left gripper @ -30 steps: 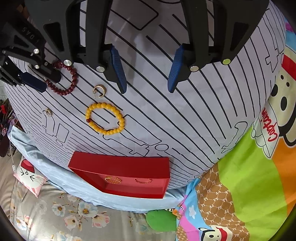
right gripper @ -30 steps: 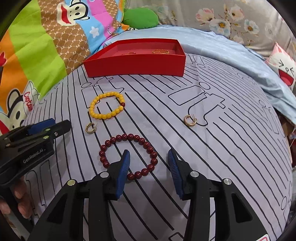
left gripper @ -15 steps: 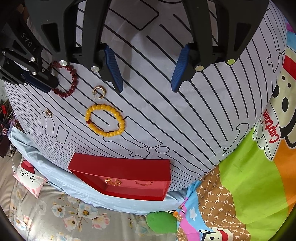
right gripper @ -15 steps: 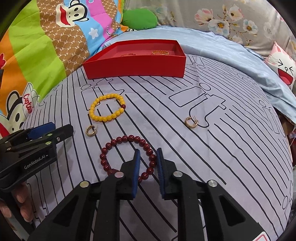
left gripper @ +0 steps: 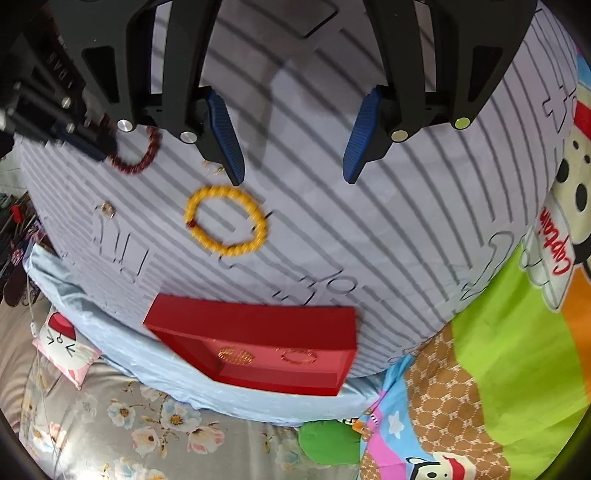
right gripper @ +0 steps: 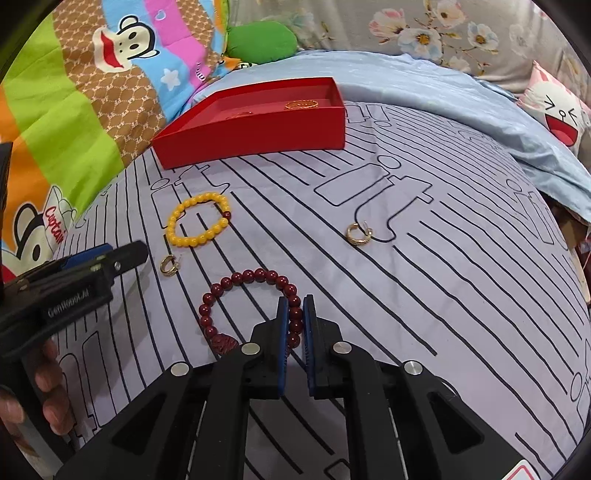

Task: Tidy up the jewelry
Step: 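Close the right tool on the dark red bead bracelet while the left tool moves to the yellow bead bracelet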

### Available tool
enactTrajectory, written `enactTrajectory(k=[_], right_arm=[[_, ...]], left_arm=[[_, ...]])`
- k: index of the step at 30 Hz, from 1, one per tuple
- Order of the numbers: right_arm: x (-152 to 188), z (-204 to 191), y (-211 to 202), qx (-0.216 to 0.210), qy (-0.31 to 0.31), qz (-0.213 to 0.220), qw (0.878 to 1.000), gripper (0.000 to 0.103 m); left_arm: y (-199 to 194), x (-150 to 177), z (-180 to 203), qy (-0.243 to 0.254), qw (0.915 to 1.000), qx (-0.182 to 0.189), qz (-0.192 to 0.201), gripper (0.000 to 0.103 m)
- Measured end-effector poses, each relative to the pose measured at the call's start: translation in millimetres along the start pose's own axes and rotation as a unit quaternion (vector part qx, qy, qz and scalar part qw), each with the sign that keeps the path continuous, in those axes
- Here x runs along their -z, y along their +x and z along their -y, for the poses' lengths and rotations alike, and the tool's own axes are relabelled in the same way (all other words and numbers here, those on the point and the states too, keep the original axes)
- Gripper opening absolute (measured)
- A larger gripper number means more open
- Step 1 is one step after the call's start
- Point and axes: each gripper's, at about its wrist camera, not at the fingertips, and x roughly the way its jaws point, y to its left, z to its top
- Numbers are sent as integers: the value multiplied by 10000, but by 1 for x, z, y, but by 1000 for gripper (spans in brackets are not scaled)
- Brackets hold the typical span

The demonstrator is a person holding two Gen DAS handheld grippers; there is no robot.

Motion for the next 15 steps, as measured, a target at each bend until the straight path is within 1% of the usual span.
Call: enactTrajectory(k=[5,8,10,14,15], right_arm=[[0,1,0,-19,7,5,10000,7],[0,2,0,-78,55,3,10000,7],[0,3,0,-103,77,4,9999,8],[0,4,1,-125,112,7,9999,8],[-1,5,1,-131,121,7,9998,8]], left_arm=[[17,-20,9,-46,10000,-10,-29,52],[32,-27,11,-73,9999,-6,-141,50],[37,-28,15,2,9998,-114,-135,49],[41,-30,21,165,9995,-262,-112,43],[41,-30,21,188,9994,-268,-107,40]])
